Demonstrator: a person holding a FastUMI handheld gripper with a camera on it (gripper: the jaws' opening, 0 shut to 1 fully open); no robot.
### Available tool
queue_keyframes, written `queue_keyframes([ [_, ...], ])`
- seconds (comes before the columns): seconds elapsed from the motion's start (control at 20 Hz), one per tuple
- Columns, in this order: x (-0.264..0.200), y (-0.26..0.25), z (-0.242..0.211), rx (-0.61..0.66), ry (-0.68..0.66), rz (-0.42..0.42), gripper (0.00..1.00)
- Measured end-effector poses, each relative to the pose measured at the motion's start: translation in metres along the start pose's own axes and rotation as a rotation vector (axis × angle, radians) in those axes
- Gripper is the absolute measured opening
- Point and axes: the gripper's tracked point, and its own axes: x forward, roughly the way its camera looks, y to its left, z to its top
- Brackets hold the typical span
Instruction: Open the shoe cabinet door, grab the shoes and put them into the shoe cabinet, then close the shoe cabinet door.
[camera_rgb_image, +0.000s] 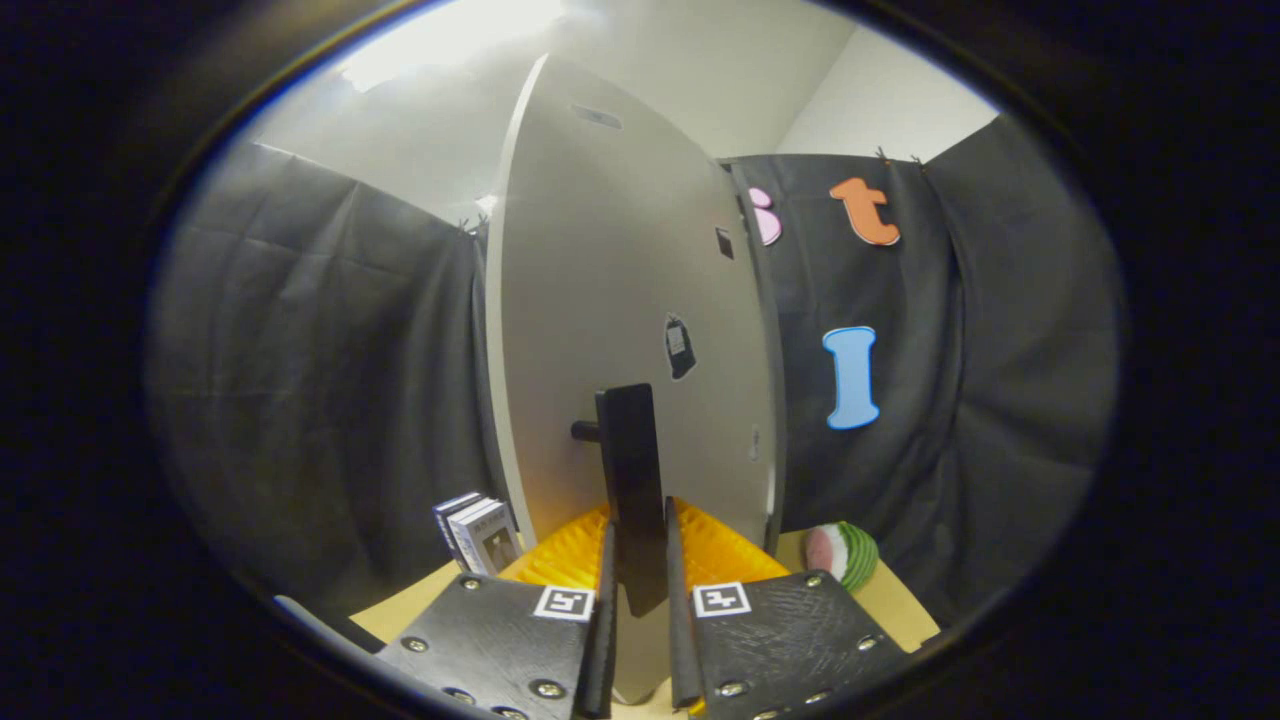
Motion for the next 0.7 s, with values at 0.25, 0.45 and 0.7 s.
queue_keyframes([
  [0.25,-0.013,-0.040,-0.001,0.034,0.002,-0.085,0.22],
  [0.45,-0.028,-0.069,0.002,0.043,-0.004,-0.153,0.20],
  [0.7,-0.043,-0.098,0.001,0.050,-0.005,-0.212,0.15],
])
